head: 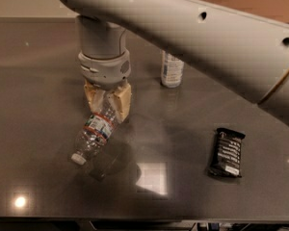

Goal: Pick water bottle

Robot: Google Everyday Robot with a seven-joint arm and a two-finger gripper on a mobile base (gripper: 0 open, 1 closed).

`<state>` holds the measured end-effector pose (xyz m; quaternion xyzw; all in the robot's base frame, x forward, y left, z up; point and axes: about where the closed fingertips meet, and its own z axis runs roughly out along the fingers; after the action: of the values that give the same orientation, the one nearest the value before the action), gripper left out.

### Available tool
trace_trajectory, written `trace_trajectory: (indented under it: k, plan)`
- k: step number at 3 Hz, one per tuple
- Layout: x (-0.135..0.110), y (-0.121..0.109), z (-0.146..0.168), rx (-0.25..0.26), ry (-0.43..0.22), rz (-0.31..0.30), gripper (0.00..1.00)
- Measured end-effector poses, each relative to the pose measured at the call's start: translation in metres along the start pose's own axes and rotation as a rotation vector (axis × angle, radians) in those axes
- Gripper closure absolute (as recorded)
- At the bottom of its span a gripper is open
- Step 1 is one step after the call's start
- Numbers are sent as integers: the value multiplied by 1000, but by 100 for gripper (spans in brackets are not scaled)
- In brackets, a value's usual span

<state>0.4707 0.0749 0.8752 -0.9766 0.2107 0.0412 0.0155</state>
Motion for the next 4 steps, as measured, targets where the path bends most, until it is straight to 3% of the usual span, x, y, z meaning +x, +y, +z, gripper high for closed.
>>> trace_trajectory:
  k: [1,3,4]
  plan:
    - [7,0,-29,65,-30,42,100]
    - [2,-5,-96,227,-71,37,100]
    - [-3,3,-114,273,-100,53,100]
